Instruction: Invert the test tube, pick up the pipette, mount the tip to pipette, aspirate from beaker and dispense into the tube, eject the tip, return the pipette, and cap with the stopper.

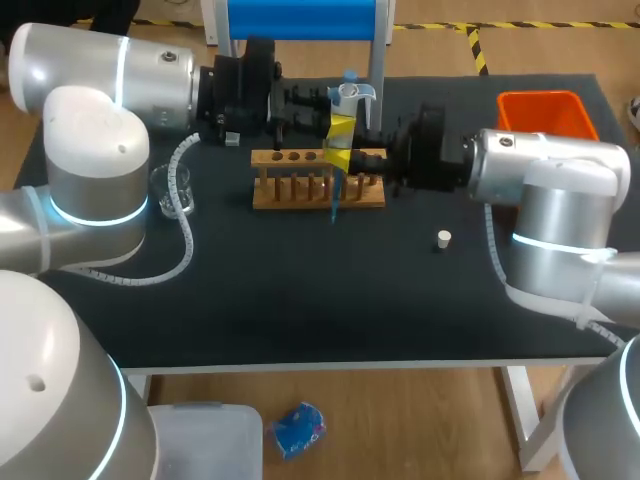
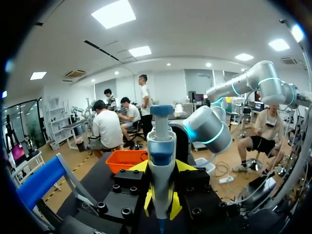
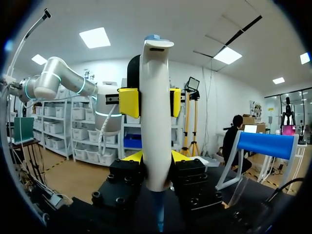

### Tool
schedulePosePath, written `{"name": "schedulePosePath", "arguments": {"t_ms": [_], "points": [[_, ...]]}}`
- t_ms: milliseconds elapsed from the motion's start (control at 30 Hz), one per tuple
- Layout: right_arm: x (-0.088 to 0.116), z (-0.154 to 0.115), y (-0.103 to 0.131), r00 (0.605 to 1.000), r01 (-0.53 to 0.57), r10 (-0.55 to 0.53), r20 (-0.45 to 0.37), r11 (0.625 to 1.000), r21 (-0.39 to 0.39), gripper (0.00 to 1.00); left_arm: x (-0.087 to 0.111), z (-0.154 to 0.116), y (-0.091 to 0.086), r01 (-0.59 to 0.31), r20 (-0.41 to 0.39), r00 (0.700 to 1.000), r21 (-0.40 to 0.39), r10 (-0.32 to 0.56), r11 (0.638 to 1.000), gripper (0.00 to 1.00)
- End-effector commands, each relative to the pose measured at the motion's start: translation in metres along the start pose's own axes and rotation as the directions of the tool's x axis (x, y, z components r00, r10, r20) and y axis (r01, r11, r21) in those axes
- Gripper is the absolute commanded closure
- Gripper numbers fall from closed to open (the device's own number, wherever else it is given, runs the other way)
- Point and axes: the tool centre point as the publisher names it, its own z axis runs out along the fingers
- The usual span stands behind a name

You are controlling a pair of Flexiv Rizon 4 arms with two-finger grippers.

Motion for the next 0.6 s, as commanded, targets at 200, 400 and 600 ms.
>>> {"name": "schedulePosePath", "arguments": {"t_ms": [200, 400, 600], "points": [[0.0, -0.004, 0.001, 0.999, 0.002, -0.002, -0.037, 1.0, 0.018, 1.0, 0.001, 0.0, 0.001, -0.002, 0.001, 1.0, 0.004, 0.002, 1.0, 0.0], [-0.001, -0.025, 0.009, 0.994, 0.009, -0.005, -0.111, 0.999, 0.037, 1.0, 0.001, 0.0, 0.001, -0.002, 0.001, 1.0, 0.004, 0.002, 1.0, 0.0], [-0.009, -0.072, 0.028, 0.986, 0.019, -0.01, -0.169, 0.998, 0.055, 1.0, 0.001, 0.0, 0.001, -0.002, 0.001, 1.0, 0.004, 0.002, 1.0, 0.0]]}}
